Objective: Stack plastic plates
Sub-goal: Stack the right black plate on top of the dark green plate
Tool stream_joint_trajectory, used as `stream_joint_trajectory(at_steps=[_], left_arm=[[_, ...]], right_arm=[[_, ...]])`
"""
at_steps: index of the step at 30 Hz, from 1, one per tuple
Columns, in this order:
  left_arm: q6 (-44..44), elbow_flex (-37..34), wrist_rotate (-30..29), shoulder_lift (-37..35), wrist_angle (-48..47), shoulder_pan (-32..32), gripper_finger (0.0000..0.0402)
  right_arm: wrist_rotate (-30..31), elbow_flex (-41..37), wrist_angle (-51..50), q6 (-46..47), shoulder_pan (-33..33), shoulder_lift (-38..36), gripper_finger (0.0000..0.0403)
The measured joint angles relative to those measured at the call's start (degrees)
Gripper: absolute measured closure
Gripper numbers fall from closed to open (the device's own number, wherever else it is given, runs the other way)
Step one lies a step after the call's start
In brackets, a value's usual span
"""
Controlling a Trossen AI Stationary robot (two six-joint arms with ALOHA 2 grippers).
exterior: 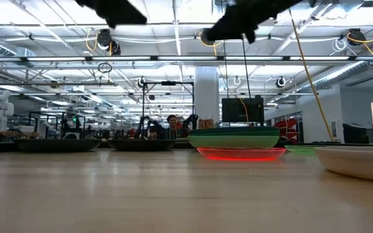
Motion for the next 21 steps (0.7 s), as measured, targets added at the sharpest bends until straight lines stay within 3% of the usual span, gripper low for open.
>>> stream_joint_trajectory(at_steps=[13, 21], left_arm=[[2.0, -0.2, 0.0, -7.8, -3.6, -4.0, 0.0328], [1.3, -8.5, -1.7, -15.9, -0.3, -4.7, 0.0327]], right_arm=[[0.0, 20.5, -3.0, -6.4, -3.0, 20.6, 0.0358], [-0.2, 28.4, -5.6, -6.6, -4.4, 29.3, 0.0358]])
